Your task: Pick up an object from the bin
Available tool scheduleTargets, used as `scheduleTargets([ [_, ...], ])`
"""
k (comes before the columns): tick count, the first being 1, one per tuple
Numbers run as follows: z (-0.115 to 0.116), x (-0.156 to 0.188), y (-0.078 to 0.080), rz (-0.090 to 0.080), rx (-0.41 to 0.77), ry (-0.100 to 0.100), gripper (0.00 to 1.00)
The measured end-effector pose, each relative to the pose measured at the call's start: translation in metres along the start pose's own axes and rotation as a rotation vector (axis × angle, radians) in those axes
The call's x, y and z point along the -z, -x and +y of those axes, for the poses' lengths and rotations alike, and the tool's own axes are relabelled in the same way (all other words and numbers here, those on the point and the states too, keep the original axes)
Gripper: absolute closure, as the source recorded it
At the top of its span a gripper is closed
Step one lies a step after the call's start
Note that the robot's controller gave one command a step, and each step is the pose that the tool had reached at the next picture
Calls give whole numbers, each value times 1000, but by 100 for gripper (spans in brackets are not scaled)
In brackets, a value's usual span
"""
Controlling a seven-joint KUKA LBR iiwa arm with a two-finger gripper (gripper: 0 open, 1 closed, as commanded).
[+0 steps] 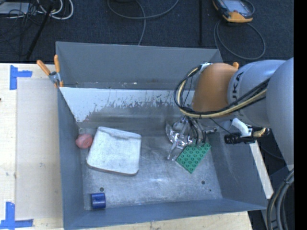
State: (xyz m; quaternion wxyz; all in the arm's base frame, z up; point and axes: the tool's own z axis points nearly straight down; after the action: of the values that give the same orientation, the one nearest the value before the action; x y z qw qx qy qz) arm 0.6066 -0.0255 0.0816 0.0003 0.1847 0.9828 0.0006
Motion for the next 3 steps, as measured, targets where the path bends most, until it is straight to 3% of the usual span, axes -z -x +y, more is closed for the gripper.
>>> scheduleTargets([
  [1,-6,5,11,2,-121,-1,0],
  [2,-40,2,23,2,-235,-1,0],
  [3,-91,10,44,5,-232,-1,0],
])
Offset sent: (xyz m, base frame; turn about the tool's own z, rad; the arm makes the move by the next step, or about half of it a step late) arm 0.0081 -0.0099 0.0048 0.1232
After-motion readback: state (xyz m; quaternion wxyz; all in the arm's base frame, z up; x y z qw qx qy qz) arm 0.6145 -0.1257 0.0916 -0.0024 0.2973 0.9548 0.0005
